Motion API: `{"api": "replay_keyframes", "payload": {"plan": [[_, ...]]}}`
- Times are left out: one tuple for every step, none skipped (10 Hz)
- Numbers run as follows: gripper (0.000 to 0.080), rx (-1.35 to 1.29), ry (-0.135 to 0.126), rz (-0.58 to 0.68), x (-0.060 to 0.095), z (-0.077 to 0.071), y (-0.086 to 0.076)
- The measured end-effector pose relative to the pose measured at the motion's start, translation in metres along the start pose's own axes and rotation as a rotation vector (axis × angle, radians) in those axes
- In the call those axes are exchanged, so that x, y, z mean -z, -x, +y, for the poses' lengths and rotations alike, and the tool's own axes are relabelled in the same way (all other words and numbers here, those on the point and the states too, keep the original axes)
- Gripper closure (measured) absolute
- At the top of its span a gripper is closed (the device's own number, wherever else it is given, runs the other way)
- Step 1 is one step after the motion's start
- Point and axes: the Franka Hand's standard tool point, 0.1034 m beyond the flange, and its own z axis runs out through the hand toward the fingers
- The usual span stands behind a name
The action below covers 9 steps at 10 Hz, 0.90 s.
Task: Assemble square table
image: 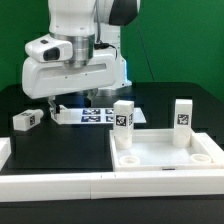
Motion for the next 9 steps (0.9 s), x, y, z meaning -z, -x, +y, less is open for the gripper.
{"api": "replay_keyframes", "payload": {"plan": [[0.0151,0.0,-0.001,-0.001,0.0,0.0,0.0],[0.0151,0.0,-0.001,-0.001,-0.001,0.0,0.0],[0.0151,0.0,-0.001,-0.002,-0.001,0.0,0.0],[0.0151,0.0,-0.001,-0.002,-0.001,0.0,0.0],[0.0151,0.003,-0.001,-0.004,-0.001,-0.001,0.001],[0.0151,0.02,-0.003,-0.013,-0.001,-0.007,0.001],[0.0151,0.04,-0.016,-0.038,-0.002,-0.014,0.004],[0.0151,0.043,-0.026,-0.07,-0.004,-0.022,0.005],[0.0151,0.044,-0.031,-0.086,-0.004,-0.027,0.004]]}}
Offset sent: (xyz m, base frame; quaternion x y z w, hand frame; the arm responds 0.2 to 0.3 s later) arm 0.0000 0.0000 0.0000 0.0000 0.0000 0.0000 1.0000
